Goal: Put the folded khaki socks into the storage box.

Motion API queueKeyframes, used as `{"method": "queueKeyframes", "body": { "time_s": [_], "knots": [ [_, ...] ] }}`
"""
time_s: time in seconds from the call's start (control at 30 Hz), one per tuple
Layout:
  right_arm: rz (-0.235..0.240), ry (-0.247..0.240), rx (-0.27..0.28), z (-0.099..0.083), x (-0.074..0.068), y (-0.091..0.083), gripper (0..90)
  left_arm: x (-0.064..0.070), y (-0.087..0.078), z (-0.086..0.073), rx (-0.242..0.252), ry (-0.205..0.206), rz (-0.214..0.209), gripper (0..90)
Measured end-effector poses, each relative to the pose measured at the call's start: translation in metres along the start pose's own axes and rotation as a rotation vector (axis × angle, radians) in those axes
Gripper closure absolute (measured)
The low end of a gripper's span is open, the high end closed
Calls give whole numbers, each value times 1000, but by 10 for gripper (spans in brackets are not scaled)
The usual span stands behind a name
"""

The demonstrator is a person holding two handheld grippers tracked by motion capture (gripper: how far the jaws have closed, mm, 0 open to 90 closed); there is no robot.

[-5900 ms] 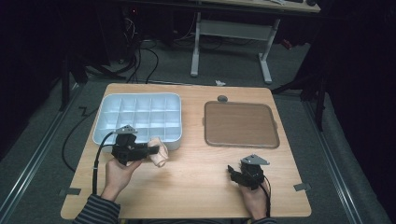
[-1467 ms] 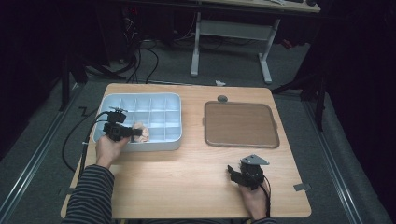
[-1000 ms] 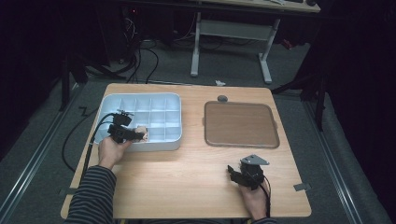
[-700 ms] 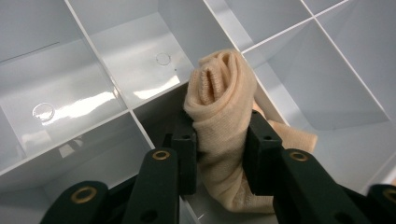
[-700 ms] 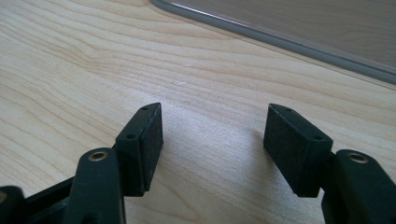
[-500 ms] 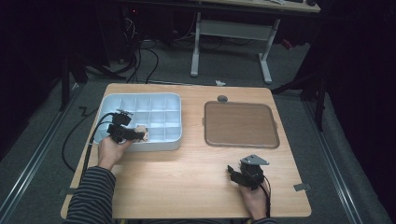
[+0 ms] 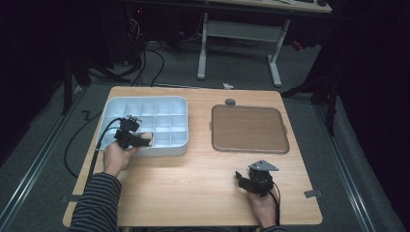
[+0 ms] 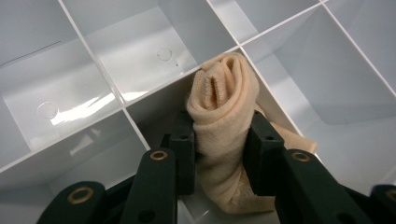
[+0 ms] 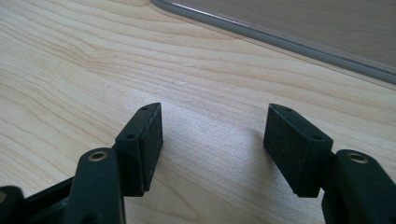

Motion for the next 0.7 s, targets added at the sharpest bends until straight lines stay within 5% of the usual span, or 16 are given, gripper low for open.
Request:
{"method": "queueKeyframes", "body": {
  "time_s": [0.37, 0.7],
  "knots": [
    [0, 0, 0, 0, 0, 0, 374, 1, -14, 2, 52, -13, 2, 545],
    [0, 0, 0, 0, 0, 0, 374, -3, -23, 5, 96, -34, 34, 506]
  ]
}}
Point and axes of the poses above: each handheld gripper's, and its own axes: y roughly forward along the jaws, z roughly out of its top, x roughly to its right, the point moved 5 cm from there along y, roughly forward along the jaws, and after that the axes turned 9 degrees about z, right-handed, at the moved point
